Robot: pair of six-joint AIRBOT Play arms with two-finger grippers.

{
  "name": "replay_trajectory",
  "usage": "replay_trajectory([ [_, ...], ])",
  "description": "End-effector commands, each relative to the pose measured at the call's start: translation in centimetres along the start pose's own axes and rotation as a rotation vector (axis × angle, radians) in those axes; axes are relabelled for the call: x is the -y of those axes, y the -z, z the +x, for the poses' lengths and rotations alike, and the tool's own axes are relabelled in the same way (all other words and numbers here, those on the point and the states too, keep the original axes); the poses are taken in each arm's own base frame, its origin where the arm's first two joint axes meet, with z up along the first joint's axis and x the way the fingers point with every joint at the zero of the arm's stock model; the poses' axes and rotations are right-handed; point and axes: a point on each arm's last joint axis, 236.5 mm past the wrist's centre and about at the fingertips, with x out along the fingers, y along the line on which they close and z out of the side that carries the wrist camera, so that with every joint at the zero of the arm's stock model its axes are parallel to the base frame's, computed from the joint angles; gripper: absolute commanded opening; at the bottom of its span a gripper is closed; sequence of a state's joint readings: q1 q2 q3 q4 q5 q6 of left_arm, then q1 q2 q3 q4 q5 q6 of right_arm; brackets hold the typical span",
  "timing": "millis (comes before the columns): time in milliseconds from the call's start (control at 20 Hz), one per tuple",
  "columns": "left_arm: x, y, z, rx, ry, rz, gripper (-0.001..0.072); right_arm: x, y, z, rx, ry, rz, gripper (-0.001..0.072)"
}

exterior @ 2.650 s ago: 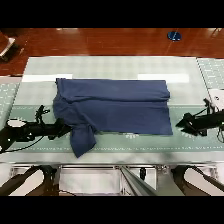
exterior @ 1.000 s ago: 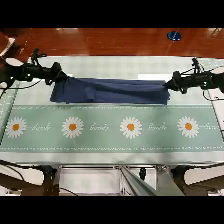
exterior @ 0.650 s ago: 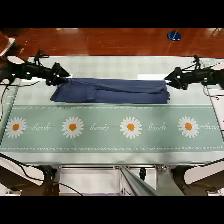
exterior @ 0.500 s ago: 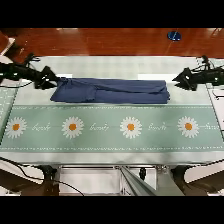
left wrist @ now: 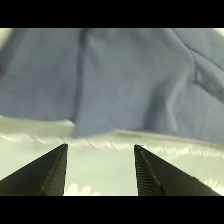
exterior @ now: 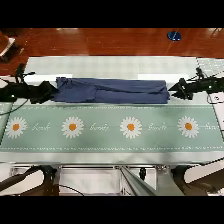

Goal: Fold the shirts.

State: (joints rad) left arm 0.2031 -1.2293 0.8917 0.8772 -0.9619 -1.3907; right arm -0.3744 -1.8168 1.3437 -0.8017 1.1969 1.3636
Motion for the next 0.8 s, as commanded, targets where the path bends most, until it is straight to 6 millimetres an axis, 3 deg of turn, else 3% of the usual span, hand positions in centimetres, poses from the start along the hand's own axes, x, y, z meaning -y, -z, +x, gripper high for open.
replay_trajectory([
  [0,2.8,2.6,1.0,-0.001,0.035,0.068,0.0506,-2.3,1.1,3.2,-0.040,-0.042,-0.020,0.0419],
  [100,3.9,3.5,1.9,-0.020,0.044,0.101,0.0505,-3.8,2.1,4.3,-0.067,-0.041,-0.057,0.0377],
  [200,4.7,4.4,2.4,-0.045,0.053,0.121,0.0475,-5.5,3.3,4.2,-0.116,-0.055,-0.124,0.0021],
  [300,5.3,5.0,2.7,-0.061,0.059,0.141,0.0027,-6.9,4.0,2.2,-0.116,-0.052,-0.195,0.0018],
  [500,7.8,7.7,3.8,-0.118,0.083,0.245,0.0026,-7.4,6.7,-4.9,-0.056,0.118,-0.381,0.0018],
  [750,13.7,12.4,8.7,-0.177,0.124,0.365,0.0026,-9.3,14.7,-11.5,0.171,0.135,-0.480,0.0018],
])
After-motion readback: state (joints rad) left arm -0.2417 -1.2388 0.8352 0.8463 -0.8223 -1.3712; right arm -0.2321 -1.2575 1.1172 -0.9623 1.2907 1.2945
